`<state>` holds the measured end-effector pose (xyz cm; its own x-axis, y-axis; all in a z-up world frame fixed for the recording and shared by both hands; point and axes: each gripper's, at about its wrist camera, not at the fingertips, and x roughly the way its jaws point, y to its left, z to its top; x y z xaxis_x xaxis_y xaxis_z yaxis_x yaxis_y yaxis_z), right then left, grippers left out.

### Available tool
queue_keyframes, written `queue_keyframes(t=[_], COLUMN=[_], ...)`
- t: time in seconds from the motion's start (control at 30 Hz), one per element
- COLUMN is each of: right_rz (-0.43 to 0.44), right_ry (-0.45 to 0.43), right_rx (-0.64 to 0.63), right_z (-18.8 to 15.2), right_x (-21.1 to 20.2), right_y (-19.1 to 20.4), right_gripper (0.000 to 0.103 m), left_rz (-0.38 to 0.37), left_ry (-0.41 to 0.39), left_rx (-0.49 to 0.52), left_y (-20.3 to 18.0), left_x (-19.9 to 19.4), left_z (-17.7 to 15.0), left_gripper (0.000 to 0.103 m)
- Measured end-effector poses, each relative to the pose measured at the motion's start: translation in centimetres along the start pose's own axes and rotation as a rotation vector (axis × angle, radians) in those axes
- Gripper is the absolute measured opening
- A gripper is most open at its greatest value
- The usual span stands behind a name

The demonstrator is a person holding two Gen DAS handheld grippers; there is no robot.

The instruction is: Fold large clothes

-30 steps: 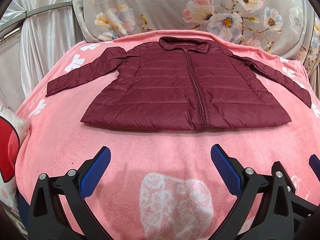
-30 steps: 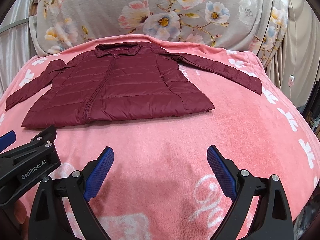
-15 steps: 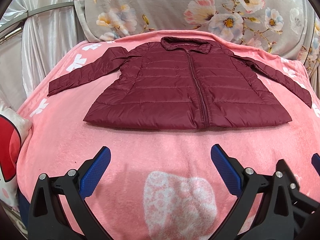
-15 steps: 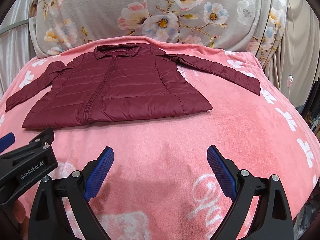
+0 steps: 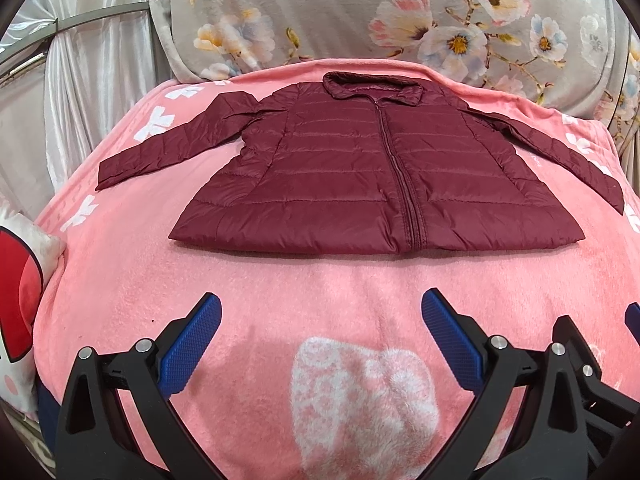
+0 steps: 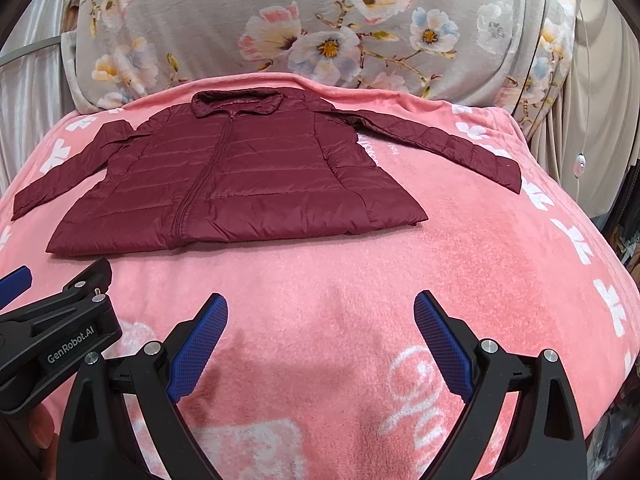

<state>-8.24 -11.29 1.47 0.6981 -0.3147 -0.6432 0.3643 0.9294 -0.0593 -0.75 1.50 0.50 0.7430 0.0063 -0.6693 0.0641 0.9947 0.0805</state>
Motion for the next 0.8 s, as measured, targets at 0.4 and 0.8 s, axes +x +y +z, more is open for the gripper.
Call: queue_keyframes(t=[0.4,0.8], right_rz=[0.000,0.000], right_ry=[-0.001,-0.002], right_rx=[0.001,0.001], right_z=[-0.14,-0.16], right_x=[0.04,0.12], right_y=[0.21,0.22], right_gripper=[0.092,0.092], left_rz=[0.001,0.000], left_ry=[-0.001,0.001], left_rx=[0.001,0.001], left_y=[-0.06,-0.02], left_x=[0.04,0.10], left_z=[-0.04,-0.16], left_gripper=[0.097,0.097])
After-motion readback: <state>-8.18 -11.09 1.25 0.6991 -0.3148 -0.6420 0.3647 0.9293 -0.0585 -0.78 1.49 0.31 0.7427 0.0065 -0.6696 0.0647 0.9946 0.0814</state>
